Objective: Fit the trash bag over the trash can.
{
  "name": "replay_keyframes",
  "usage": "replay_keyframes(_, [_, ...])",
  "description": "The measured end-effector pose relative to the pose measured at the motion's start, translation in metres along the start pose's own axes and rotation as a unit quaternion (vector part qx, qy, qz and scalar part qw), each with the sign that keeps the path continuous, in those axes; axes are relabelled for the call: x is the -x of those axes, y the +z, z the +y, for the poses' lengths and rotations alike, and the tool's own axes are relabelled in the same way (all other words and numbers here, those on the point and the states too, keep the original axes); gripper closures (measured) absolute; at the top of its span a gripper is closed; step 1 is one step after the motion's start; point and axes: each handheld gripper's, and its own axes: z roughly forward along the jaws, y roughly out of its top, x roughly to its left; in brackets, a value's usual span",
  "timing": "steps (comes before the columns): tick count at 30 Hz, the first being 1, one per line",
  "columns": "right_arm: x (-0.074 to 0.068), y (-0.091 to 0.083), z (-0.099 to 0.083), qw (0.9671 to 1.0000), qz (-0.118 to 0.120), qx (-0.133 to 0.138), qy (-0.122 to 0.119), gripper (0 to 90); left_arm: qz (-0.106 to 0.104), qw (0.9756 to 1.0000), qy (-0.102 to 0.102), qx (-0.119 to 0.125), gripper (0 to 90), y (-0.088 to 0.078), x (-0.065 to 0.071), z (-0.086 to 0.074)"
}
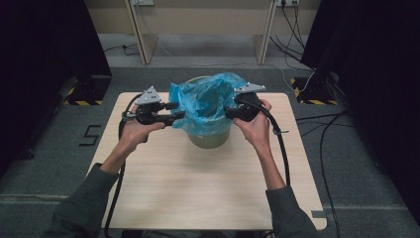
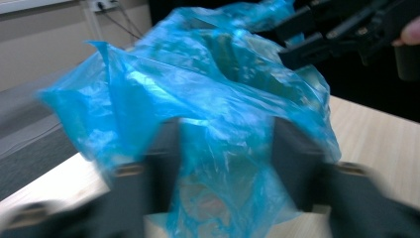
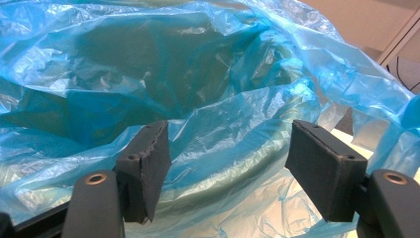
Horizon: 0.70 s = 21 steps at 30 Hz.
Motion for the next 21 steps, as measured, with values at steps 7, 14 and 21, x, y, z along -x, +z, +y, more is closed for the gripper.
replay_keyframes(7, [0.002, 0.002, -0.003, 1.0, -0.002, -0.001, 0.003, 33.0, 0.013, 0.9997, 0.013, -0.013, 88.9, -0.008, -0.007, -0.022])
replay_keyframes(14, [0.0, 0.0, -0.003, 1.0, -0.006, 0.003, 0.002, 33.1, 0.011, 0.9986, 0.006, -0.051, 88.7, 0.005, -0.01, -0.063])
replay_keyframes(21, [0.007, -0.007, -0.003, 0.9998, -0.009, 0.012, 0.009, 33.3, 0.006, 0.9989, -0.007, -0.047, 62.5, -0.007, -0.009, -0.06])
